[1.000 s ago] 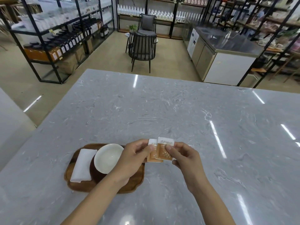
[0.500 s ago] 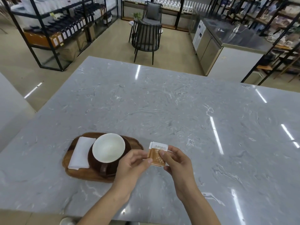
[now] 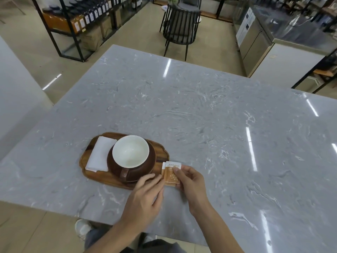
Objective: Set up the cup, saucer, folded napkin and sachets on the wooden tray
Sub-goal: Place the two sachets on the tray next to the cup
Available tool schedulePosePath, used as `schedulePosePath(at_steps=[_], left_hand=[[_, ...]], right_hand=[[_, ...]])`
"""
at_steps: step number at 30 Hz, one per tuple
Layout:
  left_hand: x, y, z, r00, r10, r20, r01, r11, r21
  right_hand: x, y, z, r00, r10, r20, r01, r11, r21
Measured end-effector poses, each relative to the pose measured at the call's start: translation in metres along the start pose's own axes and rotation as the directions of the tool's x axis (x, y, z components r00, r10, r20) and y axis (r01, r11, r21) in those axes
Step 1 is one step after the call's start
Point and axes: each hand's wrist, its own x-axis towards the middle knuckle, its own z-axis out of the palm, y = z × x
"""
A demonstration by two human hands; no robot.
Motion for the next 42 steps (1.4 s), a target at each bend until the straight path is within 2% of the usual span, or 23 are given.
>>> schedulePosePath(at_steps=[6, 11, 14, 25, 35, 42], left_hand=[[-0.009, -0.004, 0.002, 0.993, 0.035, 0.116, -0.046, 0.995, 0.091], [-0.009, -0.004, 0.002, 0.984, 0.033, 0.178, -0.053, 0.992, 0.112], [-0.009, -0.006, 0.001, 0.978, 0.023, 0.206, -0.052, 0.989, 0.139], [-0.015, -0.015, -0.008, 0.970, -0.016, 0.243, -0.026, 0.986, 0.166], [-0.005, -0.009, -0.017, 0.976, -0.021, 0.218, -0.006, 0.992, 0.123], [0.002, -0.003, -0.032, 0.970, -0.003, 0.245, -0.006, 0.999, 0.038]], right_hand=[[0.016, 0.003, 0.015, 0.996, -0.079, -0.037, 0.075, 0.993, -0.093], [0.028, 0.014, 0.021, 0.972, -0.211, -0.105, 0.161, 0.920, -0.358], [0.032, 0.017, 0.022, 0.962, -0.251, -0.111, 0.177, 0.876, -0.448], [0.026, 0.029, 0.018, 0.972, -0.231, -0.043, 0.209, 0.934, -0.289], [0.031, 0.029, 0.020, 0.955, -0.297, 0.008, 0.278, 0.882, -0.380], [0.033, 0.016, 0.016, 0.961, -0.278, 0.000, 0.240, 0.832, -0.501]])
